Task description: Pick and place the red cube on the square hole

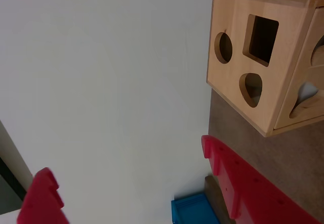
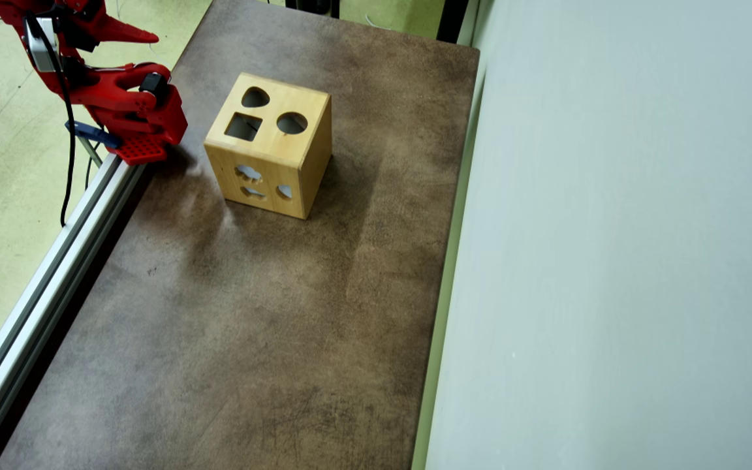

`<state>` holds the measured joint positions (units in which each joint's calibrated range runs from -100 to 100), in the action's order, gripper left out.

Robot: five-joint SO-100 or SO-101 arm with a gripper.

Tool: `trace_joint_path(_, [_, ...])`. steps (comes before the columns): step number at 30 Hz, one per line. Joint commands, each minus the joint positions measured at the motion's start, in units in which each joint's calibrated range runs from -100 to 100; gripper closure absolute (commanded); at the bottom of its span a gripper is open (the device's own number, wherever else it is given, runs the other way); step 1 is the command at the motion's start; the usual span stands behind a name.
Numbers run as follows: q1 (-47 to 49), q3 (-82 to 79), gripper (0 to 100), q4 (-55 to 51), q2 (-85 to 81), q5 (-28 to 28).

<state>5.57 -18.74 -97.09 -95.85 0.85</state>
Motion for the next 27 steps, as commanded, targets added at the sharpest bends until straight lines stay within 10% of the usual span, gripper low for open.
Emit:
trace_joint_path(1, [0.15, 1.12, 69, -0.09, 0.43, 0.00])
trace_joint_path(14, [0.15, 6.75, 97, -0.17, 0.35, -0.10])
trace_joint_path(27, [0.15, 8.81, 98, -0.41, 0.35, -0.10])
